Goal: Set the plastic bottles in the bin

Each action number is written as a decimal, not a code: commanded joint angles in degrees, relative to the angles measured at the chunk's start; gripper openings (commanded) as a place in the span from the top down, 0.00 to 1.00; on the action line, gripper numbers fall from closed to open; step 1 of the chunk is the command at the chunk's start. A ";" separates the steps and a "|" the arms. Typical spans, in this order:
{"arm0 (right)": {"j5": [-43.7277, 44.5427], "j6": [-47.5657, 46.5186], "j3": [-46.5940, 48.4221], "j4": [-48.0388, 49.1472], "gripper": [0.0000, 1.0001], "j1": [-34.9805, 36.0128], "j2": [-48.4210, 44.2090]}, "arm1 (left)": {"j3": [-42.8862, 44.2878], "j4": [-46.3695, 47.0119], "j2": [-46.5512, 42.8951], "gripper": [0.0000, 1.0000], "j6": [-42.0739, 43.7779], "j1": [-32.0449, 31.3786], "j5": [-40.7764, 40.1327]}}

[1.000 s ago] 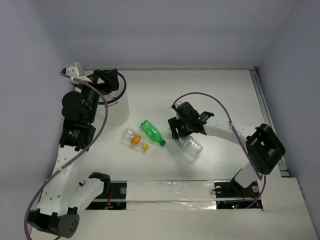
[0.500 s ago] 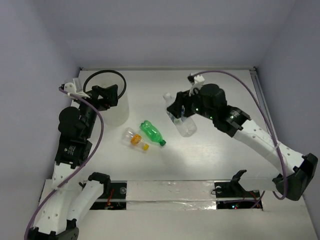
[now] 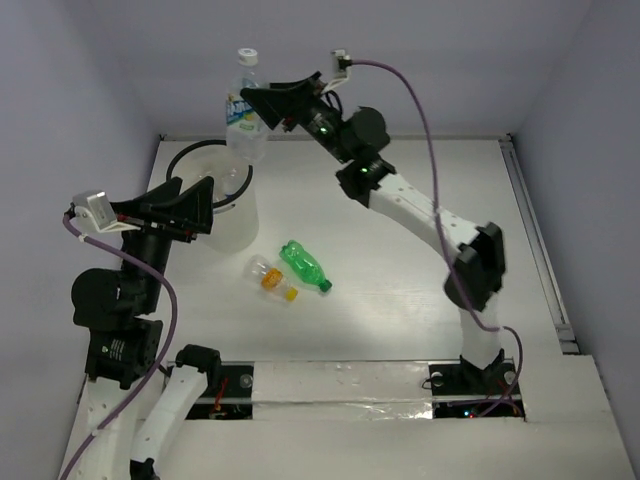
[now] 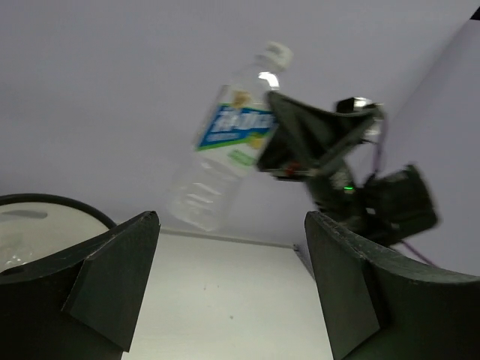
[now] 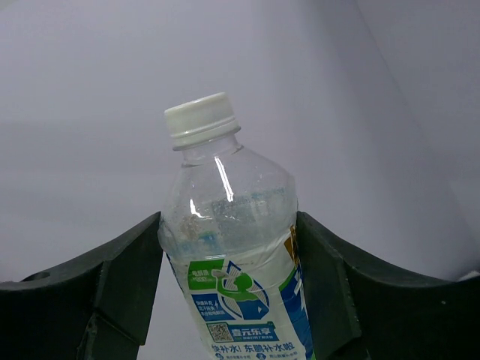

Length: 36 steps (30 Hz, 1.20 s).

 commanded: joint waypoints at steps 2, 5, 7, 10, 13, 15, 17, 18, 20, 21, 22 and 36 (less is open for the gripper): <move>1.95 5.26 23.64 4.21 0.79 2.37 17.61 | 1.01 3.26 -0.10 0.24 -1.15 -0.78 2.73; 2.21 1.14 44.36 -6.08 0.79 3.78 30.77 | 0.47 3.36 0.08 0.25 -0.01 -1.83 1.94; 2.73 -0.20 47.08 -7.69 0.79 4.57 33.63 | 0.47 3.18 0.17 0.24 0.70 -2.36 0.89; 2.83 -3.00 37.79 -5.94 0.80 5.18 31.45 | 0.04 3.35 0.08 0.24 1.58 -2.98 0.27; 3.00 -8.19 34.08 -9.80 0.77 6.24 30.65 | -0.93 4.14 0.17 0.25 1.76 -2.98 0.00; 3.79 -11.27 33.46 -12.52 0.73 6.76 31.00 | -1.46 4.67 0.43 0.25 1.58 -2.98 0.09; 4.14 -13.20 32.41 -13.67 0.69 6.77 30.74 | -1.72 4.67 0.61 0.25 1.32 -2.98 0.17; 5.80 -14.25 30.66 -13.50 0.65 7.29 30.30 | -1.81 4.67 0.61 0.25 1.14 -2.98 0.00; 7.21 -15.31 30.12 -14.02 0.63 7.30 30.47 | -1.81 4.59 0.61 0.25 0.97 -2.98 -0.18; 8.00 -15.67 30.29 -14.46 0.62 7.30 30.74 | -1.81 4.58 0.61 0.25 0.88 -2.98 -0.18; 10.53 -16.28 30.38 -14.73 0.62 7.91 31.09 | -1.81 4.58 0.61 0.25 0.79 -2.98 -0.09; 19.95 -21.31 24.51 -6.14 0.74 11.43 24.16 | -2.96 3.62 0.52 0.27 1.67 -2.98 -5.10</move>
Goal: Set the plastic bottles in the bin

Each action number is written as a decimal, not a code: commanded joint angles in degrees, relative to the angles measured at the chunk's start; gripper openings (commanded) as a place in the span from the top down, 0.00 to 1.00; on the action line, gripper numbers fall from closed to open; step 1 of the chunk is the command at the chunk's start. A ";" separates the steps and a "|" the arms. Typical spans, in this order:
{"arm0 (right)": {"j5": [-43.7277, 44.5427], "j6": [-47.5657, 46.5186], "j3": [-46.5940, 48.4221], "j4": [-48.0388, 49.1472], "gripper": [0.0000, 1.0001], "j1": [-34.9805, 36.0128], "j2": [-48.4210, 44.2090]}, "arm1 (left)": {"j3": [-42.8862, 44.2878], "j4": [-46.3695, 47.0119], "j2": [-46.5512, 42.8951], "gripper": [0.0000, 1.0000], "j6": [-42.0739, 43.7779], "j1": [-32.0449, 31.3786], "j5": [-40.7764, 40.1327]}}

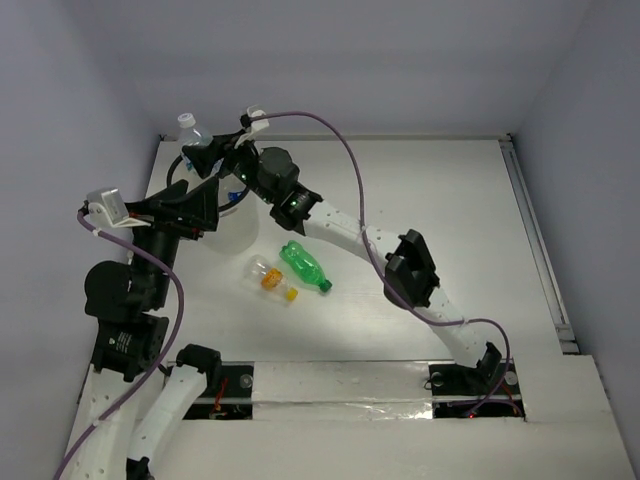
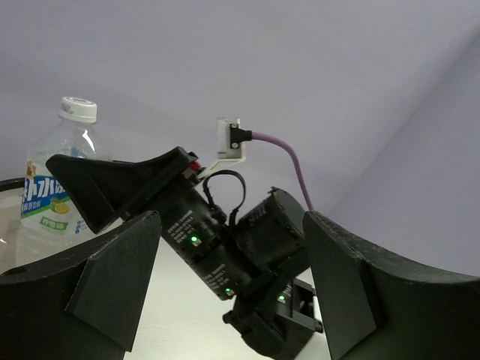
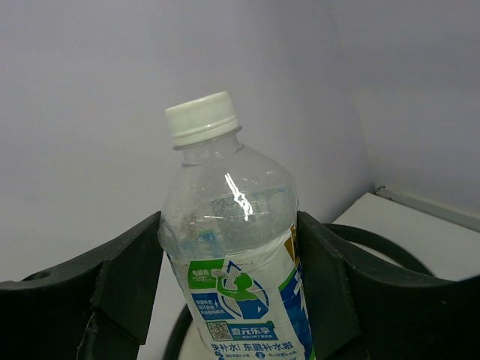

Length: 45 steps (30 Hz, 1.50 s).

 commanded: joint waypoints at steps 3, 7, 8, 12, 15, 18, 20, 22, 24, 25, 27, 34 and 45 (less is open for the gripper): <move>7.01 5.51 -1.39 10.44 0.74 0.06 -4.27 | 0.57 2.33 0.21 0.27 0.75 -0.27 -1.73; 10.63 8.42 7.83 9.05 0.75 0.06 1.70 | 1.01 1.89 0.30 0.28 0.92 -0.27 -1.38; 10.19 8.68 11.77 7.30 0.74 0.06 4.07 | 1.09 1.54 0.30 0.28 1.19 -0.27 -1.55; 11.85 7.90 10.32 6.14 0.68 0.59 5.67 | 0.74 1.45 -0.14 0.28 1.45 -0.27 -2.17; 12.39 8.77 10.65 4.47 0.60 0.59 8.12 | -0.31 2.41 -0.75 0.28 1.02 -0.27 -1.91; 12.65 10.35 13.82 2.80 0.52 0.59 11.81 | -0.75 2.33 -0.67 0.28 0.84 -0.27 -1.91; 12.83 11.23 14.62 3.58 0.46 0.59 12.61 | -1.10 2.15 -0.84 0.28 0.75 -0.27 -1.91; 13.70 11.68 12.52 5.08 0.42 0.59 11.92 | -1.63 2.24 -1.37 0.28 0.66 -0.27 -2.17; 13.62 11.41 12.07 6.14 0.36 0.59 11.83 | -2.24 2.59 -1.54 0.29 0.57 -0.27 -2.17; 13.44 11.41 11.98 6.14 0.35 1.11 11.74 | -2.42 2.68 -1.55 0.29 0.49 -0.27 -2.26; 13.35 11.50 9.71 6.92 0.32 1.12 10.51 | -2.68 2.50 -1.37 0.29 0.66 -0.27 -2.61; 11.52 7.90 -0.93 11.14 0.14 1.12 2.52 | -2.69 1.36 -1.20 0.29 2.42 -0.27 -5.16; 10.81 6.05 -15.25 14.04 0.08 1.12 -11.11 | -0.40 -6.10 -0.93 0.28 0.84 -0.27 -6.92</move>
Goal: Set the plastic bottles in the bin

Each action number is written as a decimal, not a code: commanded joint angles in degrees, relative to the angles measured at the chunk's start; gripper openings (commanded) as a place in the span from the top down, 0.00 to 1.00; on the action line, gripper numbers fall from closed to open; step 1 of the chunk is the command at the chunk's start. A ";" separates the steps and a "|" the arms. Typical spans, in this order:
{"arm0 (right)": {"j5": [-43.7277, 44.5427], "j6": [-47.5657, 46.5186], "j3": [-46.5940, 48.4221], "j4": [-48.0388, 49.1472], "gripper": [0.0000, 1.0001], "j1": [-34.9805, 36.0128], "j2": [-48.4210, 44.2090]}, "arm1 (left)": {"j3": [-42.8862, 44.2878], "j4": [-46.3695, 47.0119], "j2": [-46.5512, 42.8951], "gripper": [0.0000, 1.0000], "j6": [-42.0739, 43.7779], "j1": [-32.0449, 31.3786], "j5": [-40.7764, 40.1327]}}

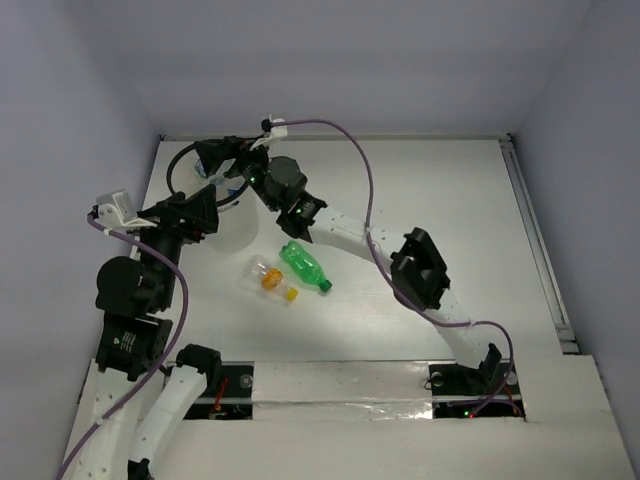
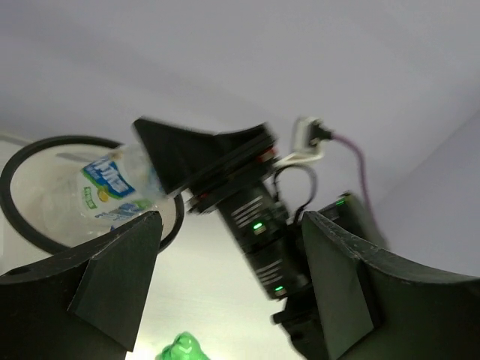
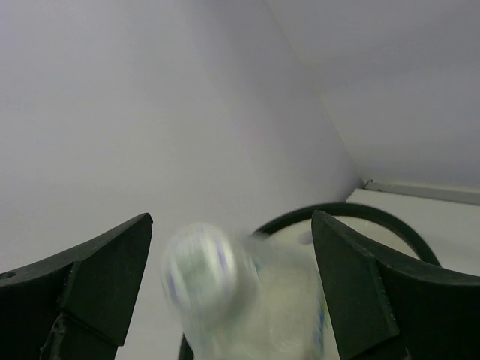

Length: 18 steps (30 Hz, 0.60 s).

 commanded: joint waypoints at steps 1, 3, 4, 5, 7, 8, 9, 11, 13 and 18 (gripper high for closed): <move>0.07 -1.25 -3.00 4.96 0.08 0.51 -7.11 | 2.31 -2.61 0.05 0.28 -0.76 -0.27 -0.73; -0.01 -1.60 -3.71 4.08 0.08 0.51 -7.73 | 2.14 -4.97 -0.21 0.29 -1.81 -0.27 -0.73; -0.10 -1.60 -3.88 3.82 0.08 0.51 -8.00 | 2.13 -5.77 -0.38 0.29 -2.16 -0.27 -0.65; -0.19 -1.95 -4.84 3.55 0.09 0.51 -8.96 | 2.05 -7.17 -0.65 0.29 -2.95 -0.27 -0.64; -0.02 -1.87 -6.25 3.38 0.10 0.51 -10.19 | 1.96 -8.41 -1.26 0.33 -3.22 -0.27 -0.21; 0.07 -2.13 -6.95 2.85 0.10 0.51 -11.50 | 1.96 -9.72 -1.44 0.35 -3.39 -0.27 0.06; 0.16 -2.30 -9.05 2.85 0.12 0.51 -12.38 | 2.13 -10.69 -1.44 0.38 -3.57 -0.27 0.15; 0.69 -2.57 -11.87 3.11 0.13 0.51 -14.49 | 2.31 -12.19 -1.70 0.43 -3.75 -0.27 0.58; 0.60 -3.36 -16.86 2.67 0.21 0.51 -18.36 | 2.05 -14.47 -1.97 0.52 -4.18 -0.27 1.37; -0.89 -5.72 -31.37 -0.92 0.73 -0.73 -30.74 | -0.40 -21.51 -1.09 0.82 -7.52 -0.27 6.99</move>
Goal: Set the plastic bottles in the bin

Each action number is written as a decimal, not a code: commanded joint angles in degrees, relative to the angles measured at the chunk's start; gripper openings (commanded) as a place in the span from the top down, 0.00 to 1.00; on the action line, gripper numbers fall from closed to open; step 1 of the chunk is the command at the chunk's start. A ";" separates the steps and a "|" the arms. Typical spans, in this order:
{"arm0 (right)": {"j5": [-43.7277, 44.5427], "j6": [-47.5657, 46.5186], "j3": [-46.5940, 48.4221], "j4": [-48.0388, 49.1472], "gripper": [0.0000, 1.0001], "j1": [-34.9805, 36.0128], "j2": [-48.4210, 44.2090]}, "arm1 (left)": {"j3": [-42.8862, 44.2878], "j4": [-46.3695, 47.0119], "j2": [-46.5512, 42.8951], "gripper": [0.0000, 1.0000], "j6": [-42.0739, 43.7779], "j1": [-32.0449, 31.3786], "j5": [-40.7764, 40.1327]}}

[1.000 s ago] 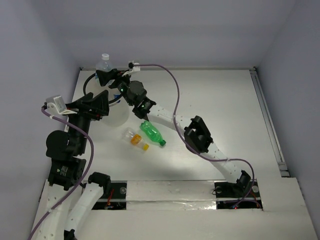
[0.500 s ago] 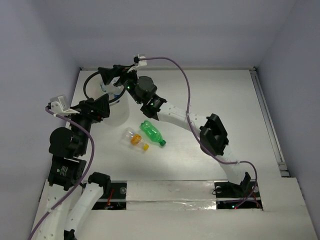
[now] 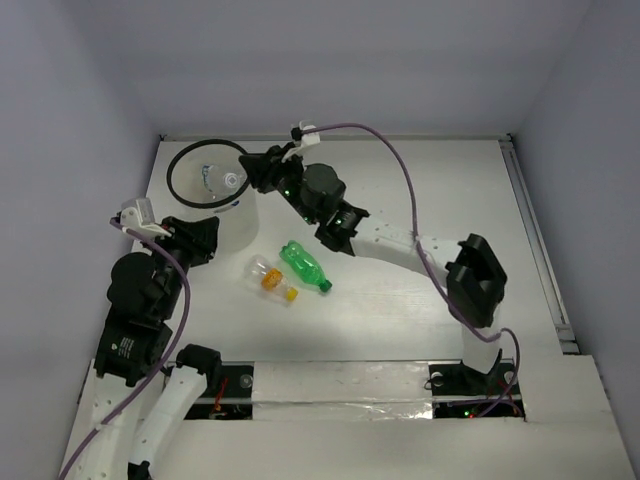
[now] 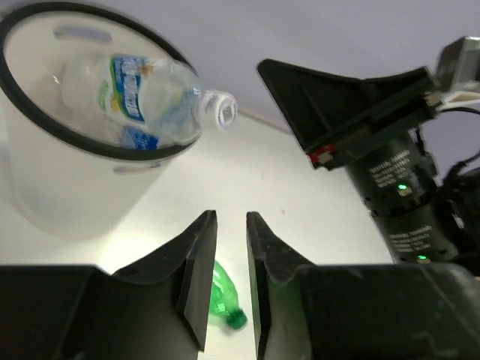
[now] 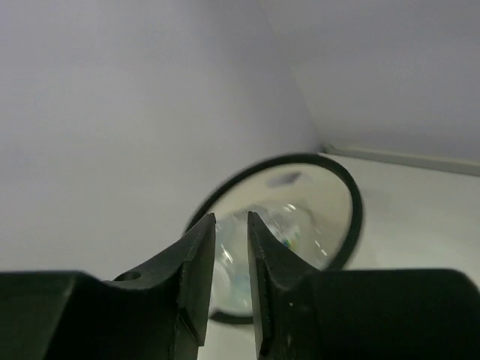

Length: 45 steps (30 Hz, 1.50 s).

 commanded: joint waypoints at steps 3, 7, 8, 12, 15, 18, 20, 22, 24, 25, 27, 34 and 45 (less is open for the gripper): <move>0.48 -4.62 -16.20 -1.13 0.95 -0.53 -19.78 | -6.69 -4.18 0.05 0.91 -7.45 -0.27 12.76; 1.54 -5.24 -27.64 -7.18 0.98 -1.66 -32.70 | -13.65 -3.21 -2.85 0.99 -12.21 -0.27 12.34; 1.37 -4.98 -28.78 -9.47 0.98 -1.67 -34.64 | -14.53 -3.13 -2.51 0.99 -12.73 -0.27 12.25; -1.09 -4.11 -32.30 -21.16 1.00 -2.73 -40.53 | -21.74 0.73 1.53 0.86 -14.49 -0.79 13.74; -2.15 -3.49 -35.28 -25.38 1.00 -2.73 -43.43 | -25.95 4.68 4.17 0.48 -16.16 -0.80 14.71; -4.87 -2.96 -37.75 -26.71 0.96 -3.86 -45.38 | -27.81 6.19 4.53 0.18 -17.83 -1.41 11.90; -7.32 -3.05 -38.46 -28.11 0.85 -3.87 -46.08 | -28.25 6.72 5.58 0.15 -18.80 -1.41 9.88; -9.17 -3.75 -38.38 -29.96 0.64 -4.92 -46.00 | -29.74 8.47 7.33 0.14 -19.50 -1.41 9.00; -11.63 -4.45 -37.94 -31.63 0.45 -5.45 -45.38 | -31.58 11.44 8.91 0.14 -20.47 -1.41 8.47; -12.60 -4.54 -37.94 -31.64 0.41 -6.32 -44.95 | -31.94 12.07 10.92 0.14 -20.82 -1.41 7.77; -16.89 -4.63 -38.37 -31.64 0.36 -7.82 -43.80 | -32.82 14.09 12.52 0.14 -21.17 -1.41 6.36; -25.52 -5.42 -38.73 -32.78 0.27 -9.49 -40.02 | -34.58 19.02 18.49 0.14 -21.70 -1.41 1.79; -27.55 -5.77 -33.72 -32.43 0.13 -9.49 -27.64 | -35.99 29.03 27.11 0.14 -22.58 -1.41 -1.03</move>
